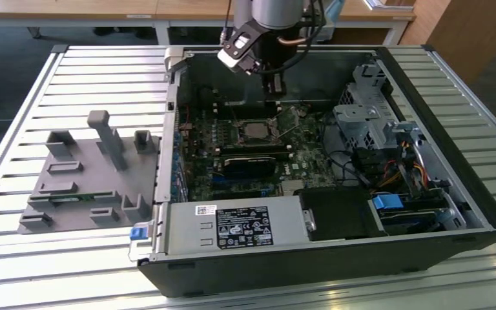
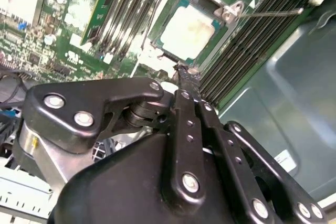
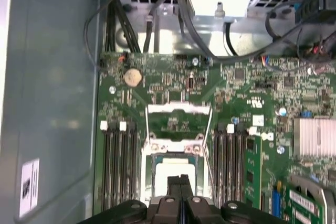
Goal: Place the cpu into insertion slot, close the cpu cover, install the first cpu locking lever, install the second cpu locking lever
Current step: 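Close the cpu cover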
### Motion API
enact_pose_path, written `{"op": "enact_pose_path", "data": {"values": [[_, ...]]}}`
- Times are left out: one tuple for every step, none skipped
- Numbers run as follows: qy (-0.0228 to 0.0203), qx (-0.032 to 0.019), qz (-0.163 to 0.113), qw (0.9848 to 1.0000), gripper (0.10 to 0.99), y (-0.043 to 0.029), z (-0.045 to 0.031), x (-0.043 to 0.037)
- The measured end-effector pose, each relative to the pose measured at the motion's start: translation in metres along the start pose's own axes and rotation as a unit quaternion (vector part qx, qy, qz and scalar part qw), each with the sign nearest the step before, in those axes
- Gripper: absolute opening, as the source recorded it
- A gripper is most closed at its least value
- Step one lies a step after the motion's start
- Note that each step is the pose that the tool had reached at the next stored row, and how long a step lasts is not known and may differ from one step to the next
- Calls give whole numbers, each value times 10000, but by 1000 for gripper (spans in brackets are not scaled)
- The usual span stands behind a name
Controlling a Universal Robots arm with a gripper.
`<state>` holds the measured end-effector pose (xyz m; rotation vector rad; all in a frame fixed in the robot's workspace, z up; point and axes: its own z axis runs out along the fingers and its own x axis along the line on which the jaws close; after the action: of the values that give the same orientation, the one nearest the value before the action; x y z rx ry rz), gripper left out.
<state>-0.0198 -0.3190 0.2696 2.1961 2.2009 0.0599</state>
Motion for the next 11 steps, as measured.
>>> {"op": "enact_pose_path", "data": {"values": [[0, 18, 0, 10000, 106, 33, 2, 0], [1, 39, 0, 10000, 106, 68, 4, 0], [2, 67, 1, 10000, 106, 100, 6, 0], [1, 94, 1, 10000, 106, 129, 7, 0], [1, 121, 0, 9999, 106, 156, 8, -1], [-1, 142, 1, 9999, 106, 177, 8, -1], [-1, 151, 0, 9999, 106, 192, 8, -1], [-1, 151, -3, 9999, 106, 200, 9, -1], [1, 151, -12, 9999, 106, 204, 10, -2], [1, 151, -26, 9999, 106, 206, 11, -4], [2, 151, -43, 9999, 106, 207, 13, -7]]}}
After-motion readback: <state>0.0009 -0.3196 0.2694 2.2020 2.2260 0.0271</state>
